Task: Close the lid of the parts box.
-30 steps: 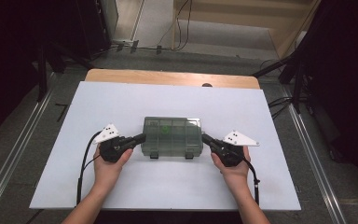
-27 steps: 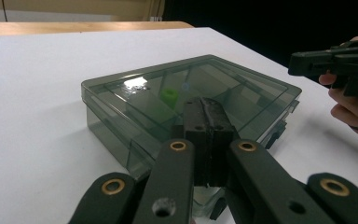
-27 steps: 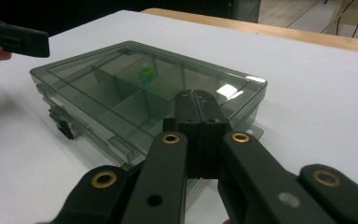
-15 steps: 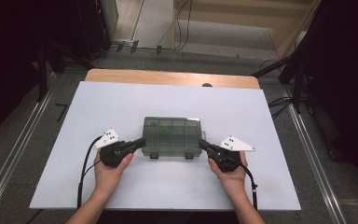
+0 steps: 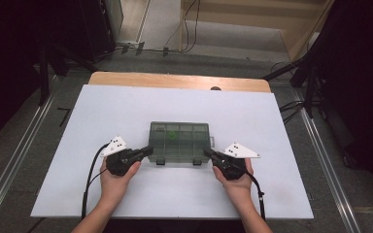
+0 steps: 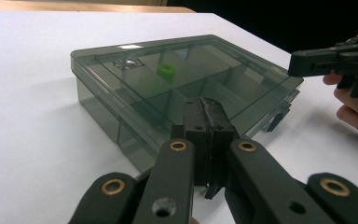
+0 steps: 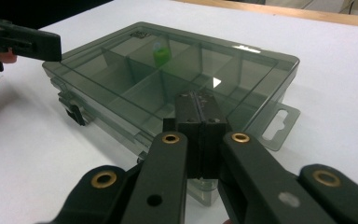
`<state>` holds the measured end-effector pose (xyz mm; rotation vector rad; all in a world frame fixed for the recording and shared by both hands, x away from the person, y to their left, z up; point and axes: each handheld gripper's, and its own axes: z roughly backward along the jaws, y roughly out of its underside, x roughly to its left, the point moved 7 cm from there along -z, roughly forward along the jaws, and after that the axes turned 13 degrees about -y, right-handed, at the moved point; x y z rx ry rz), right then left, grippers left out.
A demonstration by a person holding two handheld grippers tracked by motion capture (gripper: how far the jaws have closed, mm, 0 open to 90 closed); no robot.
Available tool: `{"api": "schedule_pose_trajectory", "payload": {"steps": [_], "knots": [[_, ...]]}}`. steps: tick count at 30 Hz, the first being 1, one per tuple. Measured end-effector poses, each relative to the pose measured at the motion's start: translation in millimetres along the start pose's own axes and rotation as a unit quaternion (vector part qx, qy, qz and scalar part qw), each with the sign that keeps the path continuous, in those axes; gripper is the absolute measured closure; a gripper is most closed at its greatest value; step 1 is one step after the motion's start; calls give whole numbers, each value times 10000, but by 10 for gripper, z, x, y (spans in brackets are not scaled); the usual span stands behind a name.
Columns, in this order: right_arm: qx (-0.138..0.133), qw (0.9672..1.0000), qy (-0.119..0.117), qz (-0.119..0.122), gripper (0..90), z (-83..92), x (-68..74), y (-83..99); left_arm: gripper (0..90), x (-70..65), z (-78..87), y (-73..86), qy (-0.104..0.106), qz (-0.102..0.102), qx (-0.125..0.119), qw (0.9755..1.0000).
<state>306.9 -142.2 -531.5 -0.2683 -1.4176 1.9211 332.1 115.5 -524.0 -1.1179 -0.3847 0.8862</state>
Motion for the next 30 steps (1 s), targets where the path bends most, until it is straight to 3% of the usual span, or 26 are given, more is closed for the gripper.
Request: {"api": "schedule_pose_trajectory", "payload": {"steps": [13,18,19,20,21,22,24,30], "knots": [[2,10000,-23,4,874,-22,16,22,890,-7,-1,11,-4,44,4,10000],[1,9999,-99,-102,873,-25,2,30,891,-11,1,13,-5,67,27,10000],[-10,9999,-112,-128,874,-26,3,32,892,-11,-19,40,-90,22,191,9998],[104,9998,-60,-158,874,-40,-4,54,892,-33,-29,52,31,41,190,9998],[82,9999,-49,-83,874,-50,-17,67,892,-45,-26,52,-47,-20,179,9998],[56,9998,-51,-171,874,-46,-12,78,892,-49,-25,51,-94,-85,189,9997],[25,10000,-10,-51,874,-55,-31,66,892,-50,-30,53,-82,-74,185,9998],[50,9999,53,-101,872,-53,-13,78,890,-53,-31,50,-107,-73,164,9998]]}}
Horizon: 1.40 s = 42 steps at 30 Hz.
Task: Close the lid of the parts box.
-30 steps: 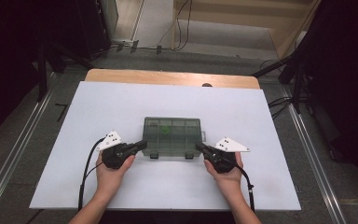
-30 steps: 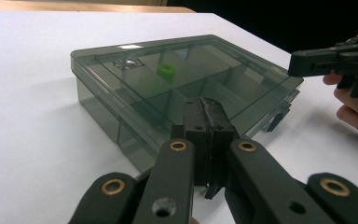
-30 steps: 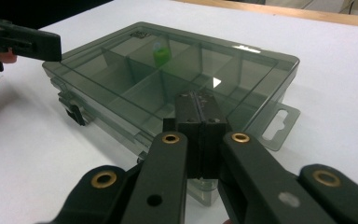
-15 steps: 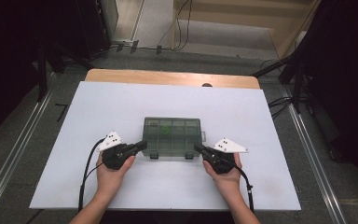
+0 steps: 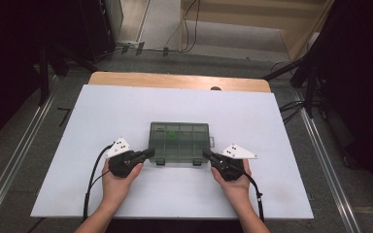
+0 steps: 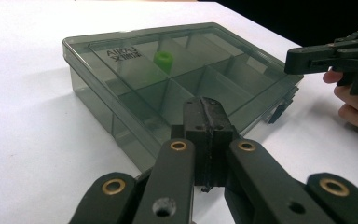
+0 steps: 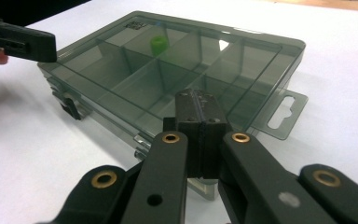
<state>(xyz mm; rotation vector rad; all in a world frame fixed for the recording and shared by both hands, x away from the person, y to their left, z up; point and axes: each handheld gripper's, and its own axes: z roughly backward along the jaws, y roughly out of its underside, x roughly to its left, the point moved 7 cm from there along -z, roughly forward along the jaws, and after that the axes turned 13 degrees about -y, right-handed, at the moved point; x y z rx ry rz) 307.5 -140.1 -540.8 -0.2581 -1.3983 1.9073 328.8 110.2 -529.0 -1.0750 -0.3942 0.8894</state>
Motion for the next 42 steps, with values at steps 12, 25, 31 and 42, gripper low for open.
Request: {"api": "schedule_pose_trajectory", "payload": {"steps": [12,25,31,42], "knots": [[38,9999,-55,78,42,26,32,-49,143,-118,38,-44,187,-214,26,9996],[-347,9994,-40,-77,0,327,-94,-90,0,-61,175,-41,155,-294,-142,9993],[-362,9993,67,19,0,436,-150,-77,0,31,276,-43,109,-278,-236,9993],[-166,9996,214,59,0,585,-185,58,0,232,459,-54,7,-86,-347,9994]]}}
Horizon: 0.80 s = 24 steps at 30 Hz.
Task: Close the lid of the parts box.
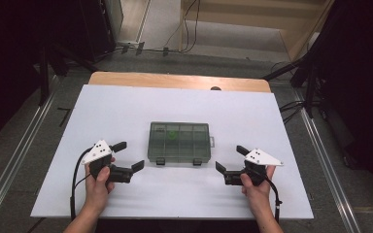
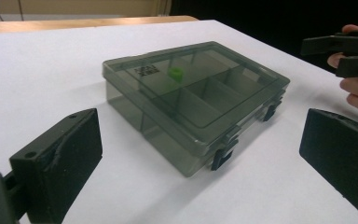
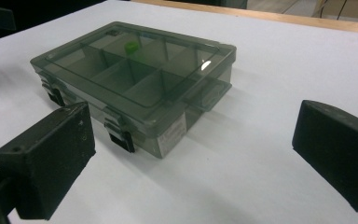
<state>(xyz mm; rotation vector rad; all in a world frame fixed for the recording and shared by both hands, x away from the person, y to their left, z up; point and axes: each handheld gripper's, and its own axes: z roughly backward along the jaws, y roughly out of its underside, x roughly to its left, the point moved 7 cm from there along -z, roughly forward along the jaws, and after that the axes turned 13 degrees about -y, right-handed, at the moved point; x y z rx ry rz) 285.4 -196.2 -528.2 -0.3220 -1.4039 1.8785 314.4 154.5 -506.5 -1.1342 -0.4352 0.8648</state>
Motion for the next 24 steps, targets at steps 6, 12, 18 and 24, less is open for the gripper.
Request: {"api": "schedule_pose_trajectory", "payload": {"steps": [6,12,18,24], "knots": [[-32,9999,106,15,0,143,-88,56,0,100,92,45,-159,-72,14,9998],[-32,9997,245,-17,0,279,-161,100,0,209,192,97,-254,-75,40,9996],[-19,9994,346,35,0,394,-218,138,0,261,263,118,-288,-84,46,9995],[-103,9990,435,-39,0,550,-282,159,0,336,358,172,-421,-107,87,9990]]}}
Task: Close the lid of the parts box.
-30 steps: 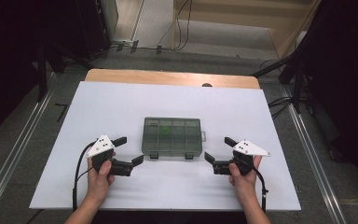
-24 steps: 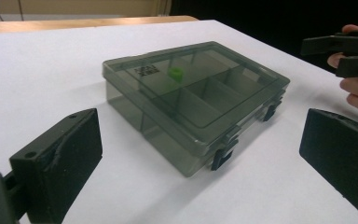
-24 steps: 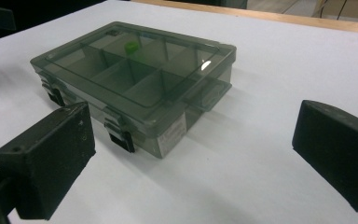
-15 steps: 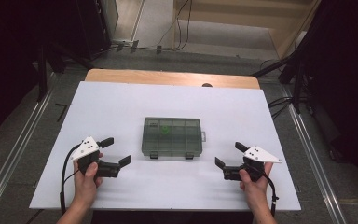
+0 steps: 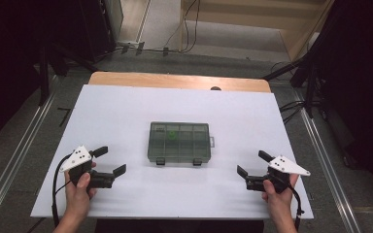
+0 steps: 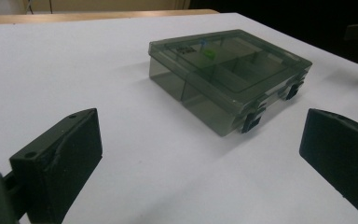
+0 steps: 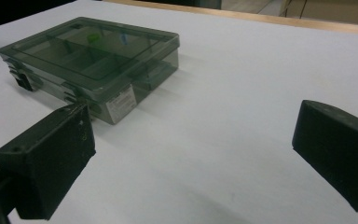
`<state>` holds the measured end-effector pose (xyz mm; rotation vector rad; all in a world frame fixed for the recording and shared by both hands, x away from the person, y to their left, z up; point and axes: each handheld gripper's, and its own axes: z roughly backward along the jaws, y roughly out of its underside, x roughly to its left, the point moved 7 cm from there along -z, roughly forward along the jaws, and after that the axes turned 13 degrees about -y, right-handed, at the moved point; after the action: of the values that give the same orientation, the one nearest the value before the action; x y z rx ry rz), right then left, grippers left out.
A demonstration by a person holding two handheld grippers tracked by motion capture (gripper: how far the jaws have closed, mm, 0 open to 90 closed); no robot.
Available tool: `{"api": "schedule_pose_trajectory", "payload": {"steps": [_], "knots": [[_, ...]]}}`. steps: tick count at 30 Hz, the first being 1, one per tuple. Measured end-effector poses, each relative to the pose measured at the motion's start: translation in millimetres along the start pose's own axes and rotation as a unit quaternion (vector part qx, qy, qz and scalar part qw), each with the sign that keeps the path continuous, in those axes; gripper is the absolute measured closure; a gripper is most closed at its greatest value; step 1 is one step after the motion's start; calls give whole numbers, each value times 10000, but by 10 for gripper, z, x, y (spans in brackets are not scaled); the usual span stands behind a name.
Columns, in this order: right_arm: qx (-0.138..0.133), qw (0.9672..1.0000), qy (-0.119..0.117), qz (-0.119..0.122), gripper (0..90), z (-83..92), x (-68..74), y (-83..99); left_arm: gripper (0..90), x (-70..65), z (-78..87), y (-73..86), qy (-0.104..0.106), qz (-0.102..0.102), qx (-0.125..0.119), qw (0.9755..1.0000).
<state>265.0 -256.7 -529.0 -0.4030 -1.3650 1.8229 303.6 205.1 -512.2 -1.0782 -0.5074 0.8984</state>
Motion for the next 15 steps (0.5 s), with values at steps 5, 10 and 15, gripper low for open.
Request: {"api": "schedule_pose_trajectory", "payload": {"steps": [5,10,15], "knots": [[19,9999,146,-47,0,134,-106,67,0,89,88,37,-70,14,1,10000],[0,9997,211,-78,0,252,-165,98,0,176,170,70,-153,64,6,9999],[-45,9994,310,-119,0,372,-243,136,0,266,252,93,-210,132,-2,9997]]}}
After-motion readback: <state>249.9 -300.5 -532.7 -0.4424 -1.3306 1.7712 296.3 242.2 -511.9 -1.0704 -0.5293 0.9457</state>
